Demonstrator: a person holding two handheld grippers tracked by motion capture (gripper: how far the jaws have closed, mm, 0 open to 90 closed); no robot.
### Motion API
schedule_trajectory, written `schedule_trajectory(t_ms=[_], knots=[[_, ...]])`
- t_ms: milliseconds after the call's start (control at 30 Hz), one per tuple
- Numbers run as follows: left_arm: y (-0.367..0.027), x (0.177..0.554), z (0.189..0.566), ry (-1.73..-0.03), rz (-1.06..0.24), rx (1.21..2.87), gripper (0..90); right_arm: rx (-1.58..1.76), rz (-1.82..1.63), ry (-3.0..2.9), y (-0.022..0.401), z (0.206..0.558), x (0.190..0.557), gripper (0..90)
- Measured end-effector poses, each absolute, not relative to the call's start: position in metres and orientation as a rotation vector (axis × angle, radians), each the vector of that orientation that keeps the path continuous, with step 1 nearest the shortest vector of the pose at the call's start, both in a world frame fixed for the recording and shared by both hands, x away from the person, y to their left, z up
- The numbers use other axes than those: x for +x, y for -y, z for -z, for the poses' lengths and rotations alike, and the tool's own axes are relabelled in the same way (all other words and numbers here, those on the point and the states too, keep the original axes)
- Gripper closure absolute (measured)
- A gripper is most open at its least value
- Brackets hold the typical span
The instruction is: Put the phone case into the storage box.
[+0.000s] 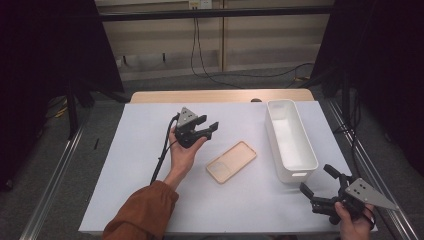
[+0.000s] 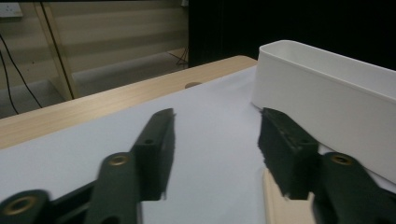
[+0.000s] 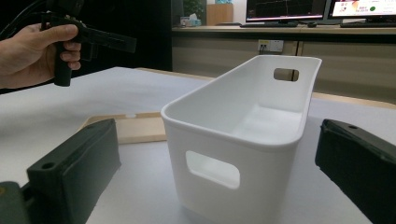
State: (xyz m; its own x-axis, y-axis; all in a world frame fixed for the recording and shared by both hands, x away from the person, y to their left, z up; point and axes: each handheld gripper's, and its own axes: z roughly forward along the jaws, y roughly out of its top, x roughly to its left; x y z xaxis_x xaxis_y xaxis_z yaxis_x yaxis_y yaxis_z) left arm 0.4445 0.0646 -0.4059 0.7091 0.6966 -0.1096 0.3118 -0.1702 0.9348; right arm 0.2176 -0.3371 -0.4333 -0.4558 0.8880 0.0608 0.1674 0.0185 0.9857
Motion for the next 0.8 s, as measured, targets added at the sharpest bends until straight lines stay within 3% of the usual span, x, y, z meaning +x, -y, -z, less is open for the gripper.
schedule_trajectory(t_ms=[167, 367, 800], knots=[[-0.065, 0.444, 0.405, -0.802, -0.373, 1.804, 71.1, 1.088, -1.487, -1.68, 0.337, 0.433, 0.218, 0.0], [-0.062, 0.446, 0.406, -0.795, -0.303, 1.86, 89.9, 1.086, -1.487, -1.679, 0.337, 0.433, 0.218, 0.0], [-0.051, 0.455, 0.408, -0.866, -0.15, 2.011, 90.0, 1.083, -1.486, -1.682, 0.337, 0.433, 0.218, 0.0]])
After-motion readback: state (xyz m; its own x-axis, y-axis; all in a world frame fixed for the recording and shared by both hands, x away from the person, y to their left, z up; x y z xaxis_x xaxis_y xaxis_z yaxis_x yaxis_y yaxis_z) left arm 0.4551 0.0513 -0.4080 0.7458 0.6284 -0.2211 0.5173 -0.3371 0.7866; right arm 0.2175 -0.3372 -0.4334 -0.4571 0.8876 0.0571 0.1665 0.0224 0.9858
